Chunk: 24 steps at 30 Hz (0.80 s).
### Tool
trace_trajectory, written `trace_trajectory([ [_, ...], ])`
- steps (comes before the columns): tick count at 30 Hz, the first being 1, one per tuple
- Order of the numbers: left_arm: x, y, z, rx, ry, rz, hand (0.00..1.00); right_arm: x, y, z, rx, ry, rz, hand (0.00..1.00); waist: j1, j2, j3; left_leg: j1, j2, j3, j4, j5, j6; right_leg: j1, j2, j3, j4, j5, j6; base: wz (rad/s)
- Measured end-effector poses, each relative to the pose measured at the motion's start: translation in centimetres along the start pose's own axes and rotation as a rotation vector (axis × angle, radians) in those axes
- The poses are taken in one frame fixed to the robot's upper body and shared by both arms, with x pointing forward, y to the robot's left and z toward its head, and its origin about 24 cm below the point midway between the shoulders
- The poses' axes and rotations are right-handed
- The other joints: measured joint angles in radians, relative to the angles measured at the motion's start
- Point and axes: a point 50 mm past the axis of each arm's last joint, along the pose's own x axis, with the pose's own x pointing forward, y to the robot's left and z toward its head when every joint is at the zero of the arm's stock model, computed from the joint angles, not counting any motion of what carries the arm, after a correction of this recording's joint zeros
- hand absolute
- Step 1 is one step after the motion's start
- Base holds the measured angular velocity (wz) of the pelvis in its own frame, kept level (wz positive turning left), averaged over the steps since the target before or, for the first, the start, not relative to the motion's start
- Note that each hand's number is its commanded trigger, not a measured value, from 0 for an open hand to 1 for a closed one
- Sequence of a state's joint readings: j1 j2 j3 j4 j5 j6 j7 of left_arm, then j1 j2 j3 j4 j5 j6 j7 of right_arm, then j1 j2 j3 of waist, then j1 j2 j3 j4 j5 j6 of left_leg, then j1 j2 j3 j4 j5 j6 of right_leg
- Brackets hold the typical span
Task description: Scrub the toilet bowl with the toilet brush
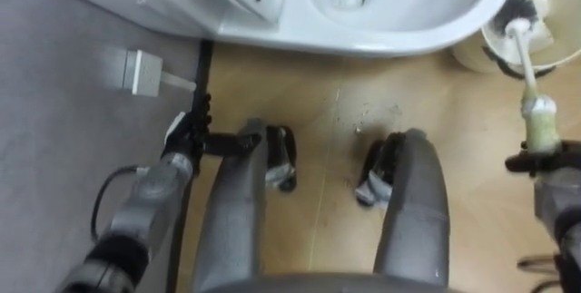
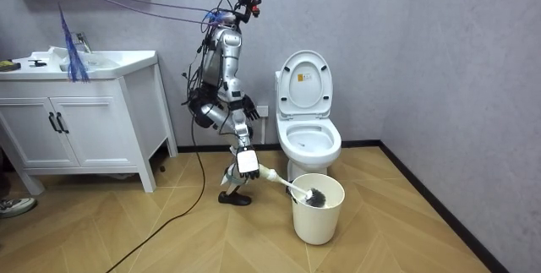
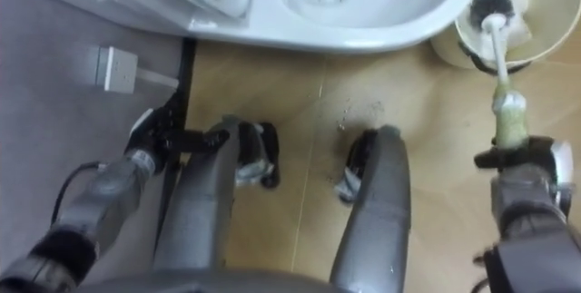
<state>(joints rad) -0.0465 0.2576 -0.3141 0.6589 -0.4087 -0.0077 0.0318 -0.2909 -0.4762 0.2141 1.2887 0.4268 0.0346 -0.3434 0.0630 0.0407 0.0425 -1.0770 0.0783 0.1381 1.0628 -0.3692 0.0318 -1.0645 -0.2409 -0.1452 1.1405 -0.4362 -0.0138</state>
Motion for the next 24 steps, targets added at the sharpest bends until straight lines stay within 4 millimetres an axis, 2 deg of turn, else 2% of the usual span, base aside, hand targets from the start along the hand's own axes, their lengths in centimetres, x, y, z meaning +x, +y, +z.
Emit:
trace_trajectory([
  [4, 0.0, 0.3, 0.0, -0.027, 0.000, 0.009, 0.00, 0.0, 0.1, -0.4, 0.073, 0.036, 0.002, 1.00, -0.004, -0.002, -0.0021, 0.078, -0.002, 0.002, -0.083, 0.017, 0.001, 0.084, 0.012, -0.014, -0.094, 0.028, 0.010, -0.07],
  [10, -0.5, 1.6, -1.3, -0.017, 0.040, 0.062, 0.00, -0.3, 0.6, -1.5, 0.218, 0.091, 0.009, 1.00, -0.005, -0.012, -0.0130, 0.235, -0.003, 0.000, -0.206, 0.028, -0.003, 0.256, 0.034, -0.041, -0.242, 0.056, 0.030, -0.03],
  [14, -1.2, 2.9, -3.2, -0.025, 0.104, 0.115, 0.00, -0.6, 0.9, -3.0, 0.238, 0.126, 0.014, 1.00, -0.004, -0.019, -0.0194, 0.353, -0.008, -0.001, -0.286, 0.032, -0.006, 0.384, 0.045, -0.056, -0.339, 0.071, 0.044, 0.00],
  [15, -1.6, 3.5, -3.9, -0.034, 0.123, 0.140, 0.00, -0.7, 1.1, -3.0, 0.251, 0.127, 0.013, 1.00, -0.004, -0.024, -0.0233, 0.384, -0.011, 0.000, -0.311, 0.034, -0.008, 0.415, 0.048, -0.057, -0.364, 0.075, 0.048, 0.00],
  [20, -3.6, 5.4, -6.2, -0.067, 0.178, 0.228, 0.00, -1.0, 0.9, -3.8, 0.256, 0.120, -0.016, 1.00, -0.005, -0.028, -0.0259, 0.501, -0.015, -0.006, -0.394, 0.043, -0.016, 0.541, 0.058, -0.080, -0.461, 0.088, 0.055, 0.03],
  [24, -5.1, 5.9, -8.3, -0.043, 0.241, 0.254, 0.00, -1.6, 1.7, -4.7, 0.177, 0.082, -0.007, 1.00, -0.005, -0.036, -0.0296, 0.612, -0.022, -0.007, -0.474, 0.054, -0.025, 0.655, 0.061, -0.107, -0.538, 0.097, 0.060, 0.03],
])
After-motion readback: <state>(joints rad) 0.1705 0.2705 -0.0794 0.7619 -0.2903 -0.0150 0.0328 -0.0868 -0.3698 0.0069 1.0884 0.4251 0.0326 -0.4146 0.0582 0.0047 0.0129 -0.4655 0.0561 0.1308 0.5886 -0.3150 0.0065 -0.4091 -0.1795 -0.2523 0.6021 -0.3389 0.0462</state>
